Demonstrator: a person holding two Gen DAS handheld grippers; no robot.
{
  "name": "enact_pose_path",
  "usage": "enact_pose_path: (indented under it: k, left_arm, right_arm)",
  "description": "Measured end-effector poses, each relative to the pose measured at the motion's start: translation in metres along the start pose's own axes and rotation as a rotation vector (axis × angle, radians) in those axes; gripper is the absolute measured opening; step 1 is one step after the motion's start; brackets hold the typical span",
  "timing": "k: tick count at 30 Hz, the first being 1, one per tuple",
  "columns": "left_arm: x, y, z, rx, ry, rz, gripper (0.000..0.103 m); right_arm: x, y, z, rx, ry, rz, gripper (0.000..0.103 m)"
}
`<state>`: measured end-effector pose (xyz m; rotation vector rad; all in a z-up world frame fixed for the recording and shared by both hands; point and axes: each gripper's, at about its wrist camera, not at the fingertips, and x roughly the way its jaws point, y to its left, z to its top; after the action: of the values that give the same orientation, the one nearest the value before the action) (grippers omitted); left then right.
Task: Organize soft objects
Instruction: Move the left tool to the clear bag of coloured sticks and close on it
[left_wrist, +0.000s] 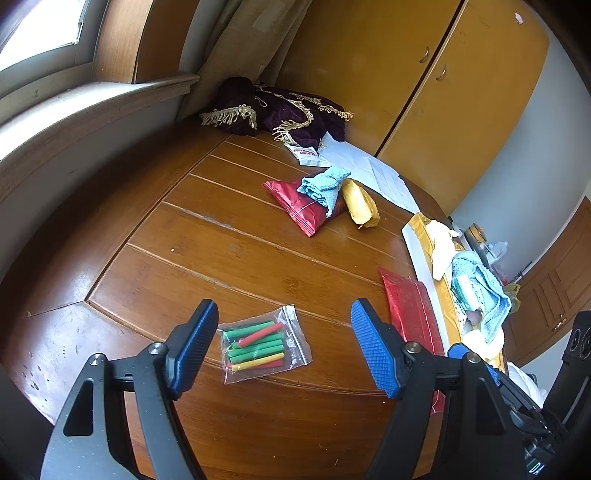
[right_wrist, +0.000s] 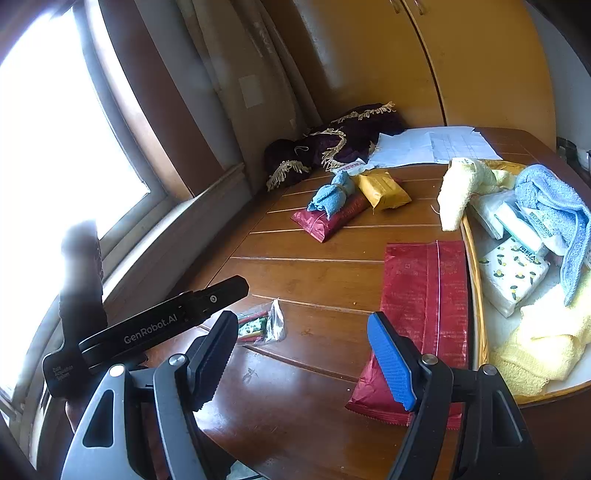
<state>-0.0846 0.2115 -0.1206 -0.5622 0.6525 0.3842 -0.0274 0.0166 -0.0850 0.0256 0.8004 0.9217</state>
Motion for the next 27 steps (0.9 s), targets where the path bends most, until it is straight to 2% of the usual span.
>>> enact_pose_path:
  k: [8,12,15,20,25,27]
  left_arm:
    - [-0.001,0.004,-0.001,0.001,-0.007,0.020,0.074]
    - [0.002,0.006,-0.001,0.007,0.008,0.033,0.074]
    - [0.008,0.006,-0.003,0.038,0.032,0.041,0.074]
    - [0.016,0.010,-0.012,0.080,0.051,0.058,0.071]
    - [0.013,0.020,-0.017,0.061,0.046,0.045,0.071]
    - [0.014,0.021,-0.016,0.057,0.044,0.046,0.068]
  right_arm:
    - [-0.009,-0.007,0.001,0.007,-0.020,-0.006,0.074]
    - [-0.007,-0.011,0.001,0.020,-0.007,0.001,0.064]
    - [-0.005,-0.011,0.001,0.020,-0.002,0.000,0.061]
    - [0.007,-0.017,0.003,0.035,0.006,-0.055,0.061]
    - [0.022,-0.018,0.004,0.051,0.009,-0.157,0.061]
    - [0.025,-0.013,0.006,0.030,-0.006,-0.230,0.061]
